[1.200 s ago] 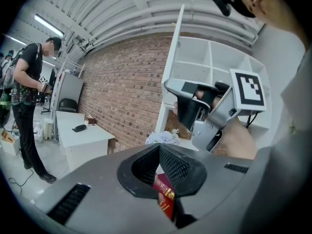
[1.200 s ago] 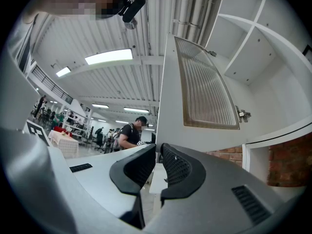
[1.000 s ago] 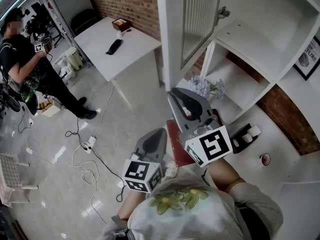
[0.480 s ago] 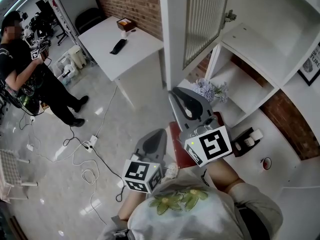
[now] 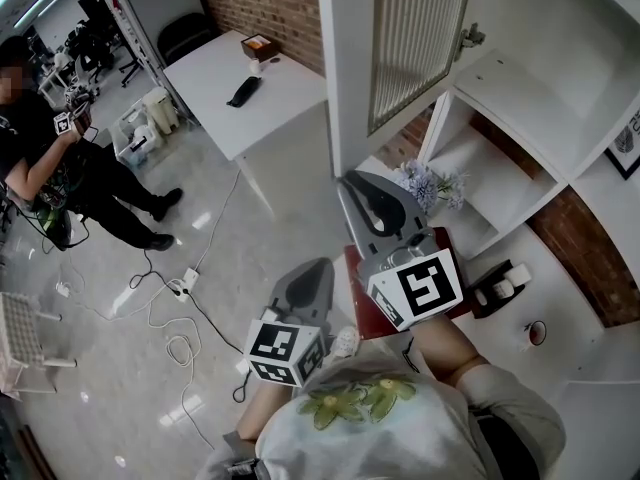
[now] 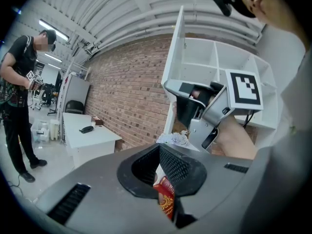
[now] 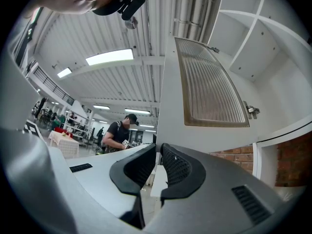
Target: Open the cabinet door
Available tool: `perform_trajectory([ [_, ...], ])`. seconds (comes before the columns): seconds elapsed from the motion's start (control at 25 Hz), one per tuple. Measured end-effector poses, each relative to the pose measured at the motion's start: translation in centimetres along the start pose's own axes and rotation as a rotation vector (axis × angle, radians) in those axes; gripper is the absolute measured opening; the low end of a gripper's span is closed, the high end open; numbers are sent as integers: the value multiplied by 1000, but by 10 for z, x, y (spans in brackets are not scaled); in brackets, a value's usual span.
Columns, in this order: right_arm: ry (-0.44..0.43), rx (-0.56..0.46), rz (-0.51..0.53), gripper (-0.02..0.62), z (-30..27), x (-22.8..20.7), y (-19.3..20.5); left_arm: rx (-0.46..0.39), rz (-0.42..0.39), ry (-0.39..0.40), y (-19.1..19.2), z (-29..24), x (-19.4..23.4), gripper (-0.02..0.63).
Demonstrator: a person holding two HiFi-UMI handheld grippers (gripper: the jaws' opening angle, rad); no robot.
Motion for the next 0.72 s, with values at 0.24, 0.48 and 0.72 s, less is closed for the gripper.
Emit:
perform_trajectory([
  [0.24,-2,-5,-5,55,-6,0,1,-2,2,-7,-2,-1,4,11],
  [0.48,-13,-3,-29,55,-13,2,2,-3,3,-10,-2,-1,9,11],
  [0.72,-17,4,-49,55,-20,1,4,9,10,4,-1,-2,5,11],
])
Point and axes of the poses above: the fingertips, and each gripper's own axes: z backward along the fingers, x to its left, y out of its underside, the point moved 3 cm from there along z, backward along the fingers, and after that the axes turned 9 degrees about z, right-handed, at the moved point
